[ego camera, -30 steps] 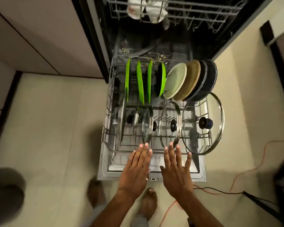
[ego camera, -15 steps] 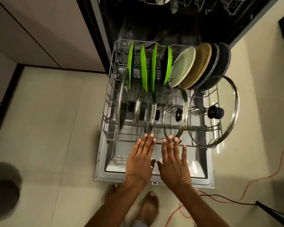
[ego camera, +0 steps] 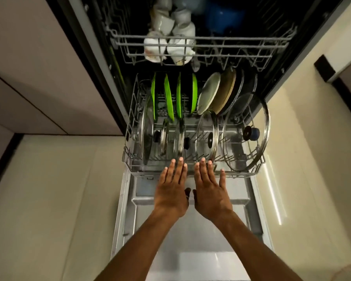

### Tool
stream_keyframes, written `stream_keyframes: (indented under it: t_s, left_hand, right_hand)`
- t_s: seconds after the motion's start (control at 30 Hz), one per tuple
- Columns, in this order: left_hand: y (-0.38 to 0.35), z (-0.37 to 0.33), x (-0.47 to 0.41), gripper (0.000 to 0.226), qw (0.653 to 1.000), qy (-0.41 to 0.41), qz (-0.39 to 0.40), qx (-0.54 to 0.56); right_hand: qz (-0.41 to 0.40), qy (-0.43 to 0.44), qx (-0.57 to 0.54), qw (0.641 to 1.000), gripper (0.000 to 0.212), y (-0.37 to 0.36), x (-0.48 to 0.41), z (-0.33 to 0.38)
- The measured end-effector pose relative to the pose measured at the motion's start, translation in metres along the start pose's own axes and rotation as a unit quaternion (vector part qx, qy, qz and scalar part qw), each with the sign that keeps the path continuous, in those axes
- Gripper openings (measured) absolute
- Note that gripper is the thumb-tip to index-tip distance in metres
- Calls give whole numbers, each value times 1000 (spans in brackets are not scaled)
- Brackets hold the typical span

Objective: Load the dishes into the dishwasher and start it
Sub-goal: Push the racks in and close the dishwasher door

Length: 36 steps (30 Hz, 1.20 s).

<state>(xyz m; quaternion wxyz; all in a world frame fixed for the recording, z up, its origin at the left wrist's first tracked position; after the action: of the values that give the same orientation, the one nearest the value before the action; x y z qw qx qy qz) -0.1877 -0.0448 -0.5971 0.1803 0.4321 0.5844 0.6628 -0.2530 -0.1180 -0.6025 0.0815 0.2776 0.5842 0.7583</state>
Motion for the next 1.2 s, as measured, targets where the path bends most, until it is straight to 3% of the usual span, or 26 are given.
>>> stream_keyframes:
  t_s: [0.43, 0.7, 1.0, 1.2]
  left_hand:
    - [59, 34, -159, 84, 997, -26, -65, -29]
    - [79, 44, -220, 89, 995, -18, -97, -30]
    - [99, 53, -253, 85, 996, -18, -44, -78]
    - [96, 48, -237, 96, 999, -7, -31, 1]
  right_hand:
    - [-60, -2, 39, 997, 76, 63, -164, -25]
    - [-50, -11, 57, 997, 77, 86, -224, -35]
    - [-19, -23, 100, 995, 85, 106, -259, -31]
    - [-28, -1, 82, 996, 85, 109, -244, -32]
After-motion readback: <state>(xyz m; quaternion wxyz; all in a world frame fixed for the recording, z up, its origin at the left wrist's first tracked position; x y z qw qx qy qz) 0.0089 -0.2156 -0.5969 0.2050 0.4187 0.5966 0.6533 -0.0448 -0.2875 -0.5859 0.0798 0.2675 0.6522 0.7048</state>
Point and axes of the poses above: each hand's wrist, its own x-axis away from the middle knuckle, its own y-axis out of the back of the hand, z = x × y, the point moved 10 cm from there along -x, towards the middle knuckle, and after that the axes turned 4 degrees about -x, right-handed, at the moved point
